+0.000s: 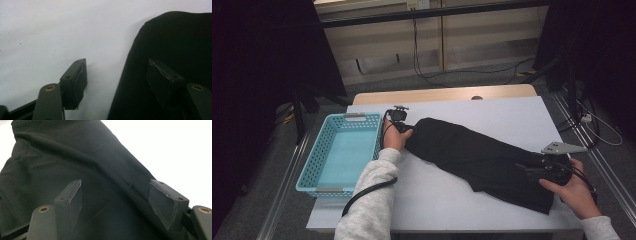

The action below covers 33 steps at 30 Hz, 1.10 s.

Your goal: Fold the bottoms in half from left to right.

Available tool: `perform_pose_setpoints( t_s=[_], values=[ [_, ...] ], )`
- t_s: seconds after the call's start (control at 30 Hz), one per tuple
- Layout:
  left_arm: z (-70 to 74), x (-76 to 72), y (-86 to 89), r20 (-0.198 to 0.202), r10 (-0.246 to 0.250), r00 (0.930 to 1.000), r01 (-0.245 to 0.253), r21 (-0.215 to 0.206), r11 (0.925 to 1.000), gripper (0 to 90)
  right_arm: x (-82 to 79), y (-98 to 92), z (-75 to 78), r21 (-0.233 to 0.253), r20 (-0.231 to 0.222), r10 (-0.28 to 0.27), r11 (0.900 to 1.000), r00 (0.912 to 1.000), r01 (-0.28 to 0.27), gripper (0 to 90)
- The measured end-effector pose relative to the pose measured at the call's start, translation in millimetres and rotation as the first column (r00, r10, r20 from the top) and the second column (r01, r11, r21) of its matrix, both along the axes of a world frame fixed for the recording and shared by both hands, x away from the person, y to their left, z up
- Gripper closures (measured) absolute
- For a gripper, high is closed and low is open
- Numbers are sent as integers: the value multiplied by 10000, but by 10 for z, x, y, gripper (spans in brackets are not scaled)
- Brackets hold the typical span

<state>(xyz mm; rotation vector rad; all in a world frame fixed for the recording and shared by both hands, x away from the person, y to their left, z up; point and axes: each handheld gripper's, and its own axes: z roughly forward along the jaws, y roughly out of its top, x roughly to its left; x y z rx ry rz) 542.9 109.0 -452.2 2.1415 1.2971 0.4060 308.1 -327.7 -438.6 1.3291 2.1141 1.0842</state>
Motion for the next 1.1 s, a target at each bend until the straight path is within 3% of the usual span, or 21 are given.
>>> perform_pose_setpoints(
  t_s=[0.43, 0.63, 1.1],
  values=[
    [-10, -38, 11, 6, -154, 9999, 154, 92, 9998, 296, -1, 22, 12, -33, 23, 81, 10000, 10000, -81, 278],
    [-45, -81, 19, 328, -85, 9994, 90, -150, 9998, 297, 5, 37, 7, -51, 14, 79, 10000, 10000, -79, 278],
    [10, -100, -34, -131, 23, 9999, -25, -96, 10000, 462, 28, 45, 8, -137, 44, 105, 9999, 9999, -104, 277]
  ],
)
